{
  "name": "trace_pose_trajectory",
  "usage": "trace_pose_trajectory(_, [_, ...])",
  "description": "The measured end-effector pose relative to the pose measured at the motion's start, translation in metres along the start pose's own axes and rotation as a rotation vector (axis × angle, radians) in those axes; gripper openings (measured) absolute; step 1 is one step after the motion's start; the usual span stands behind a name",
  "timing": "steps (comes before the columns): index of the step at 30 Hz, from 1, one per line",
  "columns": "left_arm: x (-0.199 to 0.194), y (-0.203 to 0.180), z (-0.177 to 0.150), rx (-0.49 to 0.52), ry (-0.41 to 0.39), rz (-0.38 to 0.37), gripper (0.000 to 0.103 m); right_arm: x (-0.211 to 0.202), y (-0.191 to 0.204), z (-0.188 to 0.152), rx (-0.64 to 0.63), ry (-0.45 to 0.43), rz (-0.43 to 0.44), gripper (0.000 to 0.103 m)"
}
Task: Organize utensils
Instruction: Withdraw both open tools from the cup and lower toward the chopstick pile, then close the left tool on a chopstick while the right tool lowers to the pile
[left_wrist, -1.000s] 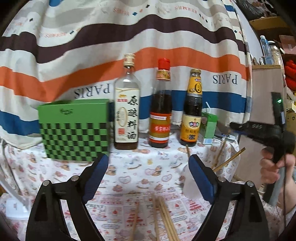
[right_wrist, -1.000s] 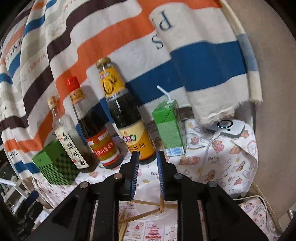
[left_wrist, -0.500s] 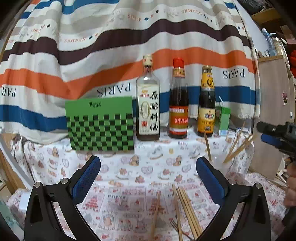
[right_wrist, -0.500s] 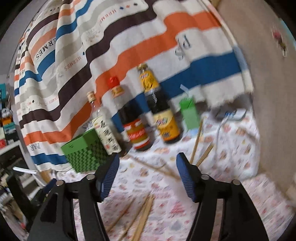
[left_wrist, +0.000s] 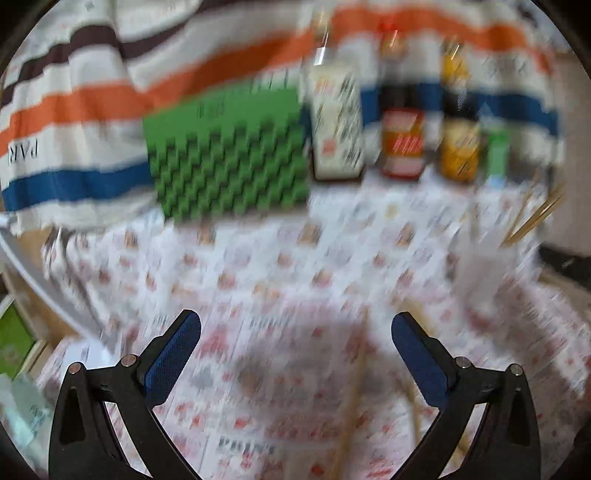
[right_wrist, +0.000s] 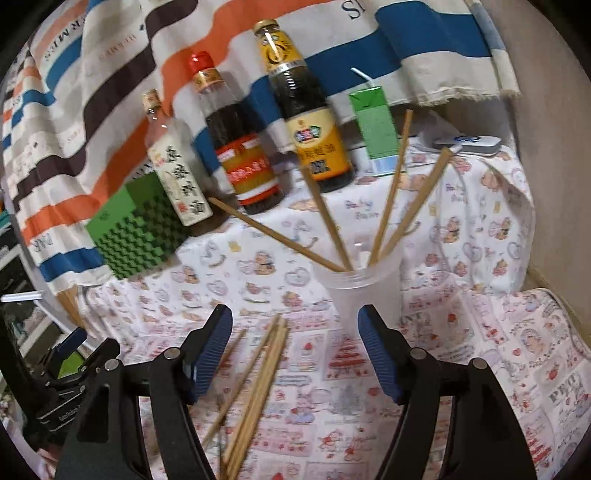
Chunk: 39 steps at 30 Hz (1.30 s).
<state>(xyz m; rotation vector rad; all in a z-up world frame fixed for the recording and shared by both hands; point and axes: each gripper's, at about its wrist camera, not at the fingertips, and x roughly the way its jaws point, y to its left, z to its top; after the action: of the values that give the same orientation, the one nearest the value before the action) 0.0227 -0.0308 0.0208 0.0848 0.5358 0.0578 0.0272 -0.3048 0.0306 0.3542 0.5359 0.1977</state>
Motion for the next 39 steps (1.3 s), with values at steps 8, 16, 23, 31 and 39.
trace_pose_trajectory(8, [0.042,0.0,-0.018,-0.05,0.261,-0.163,0.102,0.009,-0.003,-0.002,-0.005,0.034,-0.033,0.078])
trace_pose_trajectory(16, [0.041,-0.025,-0.027,-0.016,0.291,-0.346,0.07,0.021,-0.004,-0.005,-0.008,0.079,-0.071,0.078])
trace_pose_trajectory(23, [0.04,-0.058,-0.037,0.067,0.358,-0.438,0.05,0.018,-0.002,-0.005,-0.023,0.069,-0.081,0.078])
trace_pose_trajectory(31, [0.042,-0.073,-0.045,0.107,0.428,-0.446,0.017,0.015,-0.002,-0.004,-0.024,0.065,-0.079,0.079])
trace_pose_trajectory(39, [0.036,-0.059,-0.043,0.048,0.374,-0.444,0.004,0.017,0.0,-0.006,-0.044,0.072,-0.089,0.079])
